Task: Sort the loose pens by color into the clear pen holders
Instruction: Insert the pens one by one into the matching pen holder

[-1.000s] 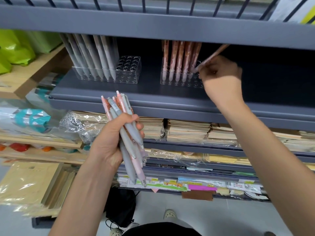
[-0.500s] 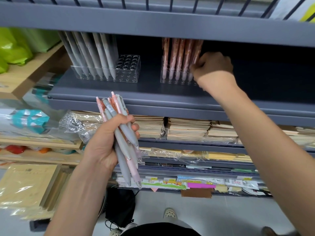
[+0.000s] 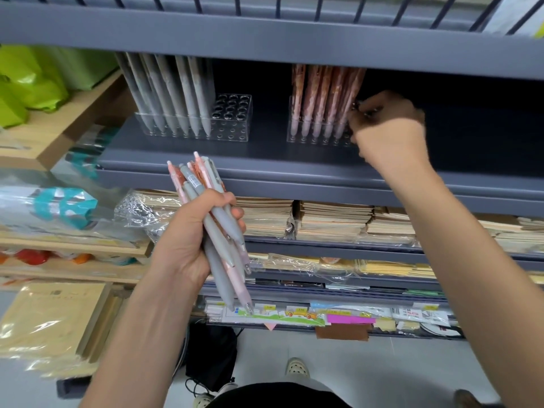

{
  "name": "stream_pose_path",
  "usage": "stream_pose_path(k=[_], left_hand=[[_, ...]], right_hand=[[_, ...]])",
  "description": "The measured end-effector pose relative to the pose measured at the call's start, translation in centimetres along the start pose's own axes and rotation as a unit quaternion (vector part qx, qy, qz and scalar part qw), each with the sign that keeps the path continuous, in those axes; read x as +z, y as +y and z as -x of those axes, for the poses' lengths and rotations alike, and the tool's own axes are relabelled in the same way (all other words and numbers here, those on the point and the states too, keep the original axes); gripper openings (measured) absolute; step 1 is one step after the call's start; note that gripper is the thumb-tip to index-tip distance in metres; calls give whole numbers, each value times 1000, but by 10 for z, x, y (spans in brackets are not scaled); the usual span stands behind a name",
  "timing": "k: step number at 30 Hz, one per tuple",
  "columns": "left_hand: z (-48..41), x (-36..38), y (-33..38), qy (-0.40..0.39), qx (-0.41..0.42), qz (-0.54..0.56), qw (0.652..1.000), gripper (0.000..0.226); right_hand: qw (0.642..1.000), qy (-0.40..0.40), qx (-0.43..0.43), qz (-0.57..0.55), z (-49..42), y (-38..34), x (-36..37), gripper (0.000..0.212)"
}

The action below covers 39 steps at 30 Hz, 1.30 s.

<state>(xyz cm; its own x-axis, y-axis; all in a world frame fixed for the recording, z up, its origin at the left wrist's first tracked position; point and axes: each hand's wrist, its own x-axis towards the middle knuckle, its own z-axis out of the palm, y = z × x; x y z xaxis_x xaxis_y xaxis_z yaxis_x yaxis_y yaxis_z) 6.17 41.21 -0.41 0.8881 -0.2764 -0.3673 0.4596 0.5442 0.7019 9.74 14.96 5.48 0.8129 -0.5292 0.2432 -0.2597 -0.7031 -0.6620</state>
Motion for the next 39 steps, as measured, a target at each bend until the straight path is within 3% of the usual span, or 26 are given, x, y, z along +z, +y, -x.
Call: stream_pose_path(k=[3, 7, 10, 21, 34, 39], left_hand=[[-1, 0, 3, 32, 14, 2, 999, 11], [-6, 0, 4, 64, 23, 6, 998, 8], [-9, -1, 4, 80, 33, 9, 996, 6], [-16, -12, 8, 90, 28, 33, 995, 11], [-17, -22, 19, 87, 41, 69, 993, 13], [-18, -23, 19, 85, 48, 60, 993, 13]], right_hand=[[992, -22, -12, -124, 57, -6, -5, 15], [943, -231, 16, -237, 158, -22, -4, 23], [901, -315, 64, -292, 202, -30, 6, 22], [877, -312, 105, -351, 211, -40, 17, 7], [867, -328, 74, -367, 214, -30, 16, 16], [835, -378, 110, -383, 210, -24, 14, 13]])
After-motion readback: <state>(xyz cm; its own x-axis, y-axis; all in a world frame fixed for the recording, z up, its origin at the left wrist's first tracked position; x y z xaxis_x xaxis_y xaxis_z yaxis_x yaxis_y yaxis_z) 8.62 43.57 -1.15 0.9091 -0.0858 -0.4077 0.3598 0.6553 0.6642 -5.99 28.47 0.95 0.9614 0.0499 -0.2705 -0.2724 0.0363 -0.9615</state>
